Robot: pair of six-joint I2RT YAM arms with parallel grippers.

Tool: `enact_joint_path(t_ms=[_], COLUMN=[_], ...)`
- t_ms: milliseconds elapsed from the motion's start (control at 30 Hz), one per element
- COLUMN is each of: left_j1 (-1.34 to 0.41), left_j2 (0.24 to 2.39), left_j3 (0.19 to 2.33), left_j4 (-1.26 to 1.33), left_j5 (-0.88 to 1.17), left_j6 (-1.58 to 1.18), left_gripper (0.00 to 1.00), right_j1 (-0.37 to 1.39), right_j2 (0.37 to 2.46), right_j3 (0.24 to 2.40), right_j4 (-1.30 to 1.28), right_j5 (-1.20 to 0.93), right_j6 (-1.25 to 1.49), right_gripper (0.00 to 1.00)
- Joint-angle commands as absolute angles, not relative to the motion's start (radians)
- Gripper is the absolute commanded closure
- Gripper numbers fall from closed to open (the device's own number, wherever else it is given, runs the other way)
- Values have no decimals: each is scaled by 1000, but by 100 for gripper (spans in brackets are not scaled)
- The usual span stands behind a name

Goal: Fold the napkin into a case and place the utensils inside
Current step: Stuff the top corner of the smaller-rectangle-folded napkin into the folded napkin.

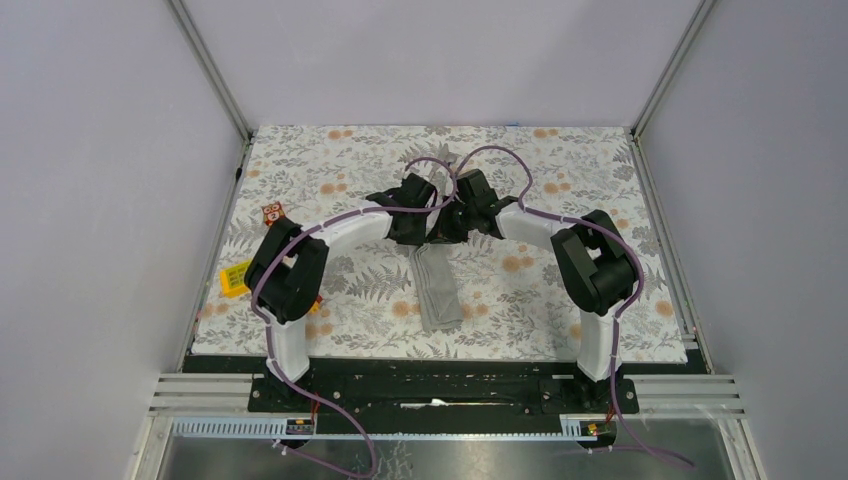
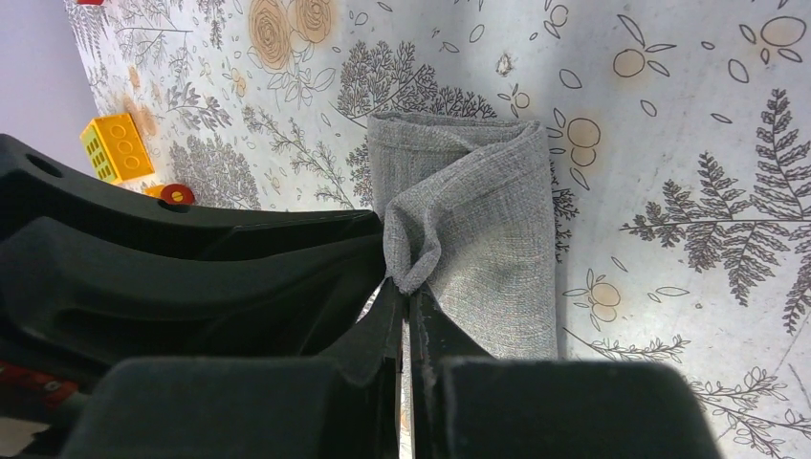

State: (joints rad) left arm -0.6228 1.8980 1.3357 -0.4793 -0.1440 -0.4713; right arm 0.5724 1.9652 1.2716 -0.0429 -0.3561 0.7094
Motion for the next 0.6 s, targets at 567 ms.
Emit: enact_joint_path(t_ms=[567], left_j1=[-658], left_j2=[1956], left_j3=[1414], left_j4=[-474], left_j5=[-256], left_j6=[-442], left_gripper=[84], right_j1=[566], right_j2=[1921], right_j3=[1269], right_j4=[-10], right_j5=[-400], right_j6=[725], right_gripper=[100])
